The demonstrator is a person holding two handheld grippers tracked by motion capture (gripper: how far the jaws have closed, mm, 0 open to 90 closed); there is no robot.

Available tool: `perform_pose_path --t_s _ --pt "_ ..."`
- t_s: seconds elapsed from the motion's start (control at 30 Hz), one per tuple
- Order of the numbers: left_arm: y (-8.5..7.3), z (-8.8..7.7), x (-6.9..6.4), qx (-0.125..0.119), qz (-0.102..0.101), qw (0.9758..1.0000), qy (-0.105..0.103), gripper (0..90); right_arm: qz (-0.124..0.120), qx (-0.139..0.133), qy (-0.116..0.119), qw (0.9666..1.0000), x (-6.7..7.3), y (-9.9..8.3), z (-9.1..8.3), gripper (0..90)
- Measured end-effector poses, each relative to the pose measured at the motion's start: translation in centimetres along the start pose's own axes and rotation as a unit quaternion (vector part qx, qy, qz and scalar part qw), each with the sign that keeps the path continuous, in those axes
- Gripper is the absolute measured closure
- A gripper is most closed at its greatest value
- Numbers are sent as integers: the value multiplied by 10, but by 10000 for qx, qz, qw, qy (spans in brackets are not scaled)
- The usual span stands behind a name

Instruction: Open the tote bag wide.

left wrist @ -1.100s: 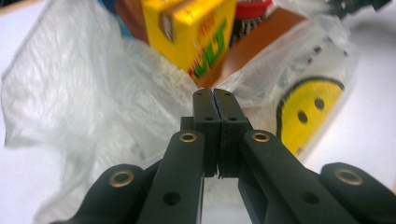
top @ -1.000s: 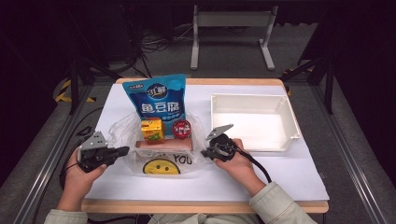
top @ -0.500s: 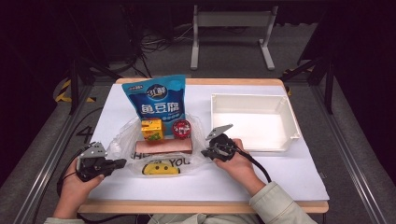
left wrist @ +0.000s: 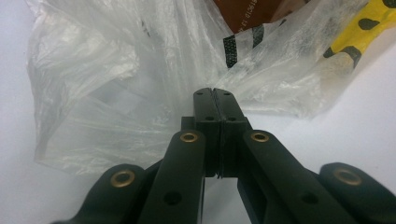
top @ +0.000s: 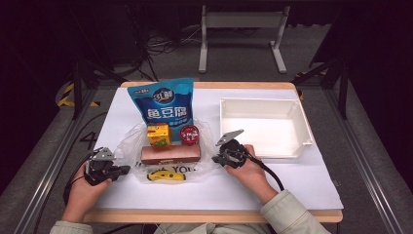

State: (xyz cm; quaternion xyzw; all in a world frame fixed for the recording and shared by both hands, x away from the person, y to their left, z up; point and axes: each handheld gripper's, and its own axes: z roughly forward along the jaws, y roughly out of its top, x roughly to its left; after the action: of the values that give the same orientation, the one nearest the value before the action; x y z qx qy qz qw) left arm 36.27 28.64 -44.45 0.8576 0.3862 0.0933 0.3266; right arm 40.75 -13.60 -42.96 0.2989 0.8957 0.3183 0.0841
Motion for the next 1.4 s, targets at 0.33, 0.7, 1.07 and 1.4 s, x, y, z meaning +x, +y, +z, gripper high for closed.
perform_pose_path --t_s 0.33,0.7,1.07,1.4 --pt "0 -13 -2 -632 117 9975 -279 744 -24 -7 8 10000 -2 -1 -1 874" --pt "22 -48 -9 -1711 3 9850 239 500 -22 2 27 10000 -1 -1 0 873" --pt "50 -6 12 -1287 -436 9891 565 501 -28 4 38 10000 0 -1 1 871" --pt "47 18 18 -550 -413 9952 701 900 -53 39 43 10000 0 -2 0 871"
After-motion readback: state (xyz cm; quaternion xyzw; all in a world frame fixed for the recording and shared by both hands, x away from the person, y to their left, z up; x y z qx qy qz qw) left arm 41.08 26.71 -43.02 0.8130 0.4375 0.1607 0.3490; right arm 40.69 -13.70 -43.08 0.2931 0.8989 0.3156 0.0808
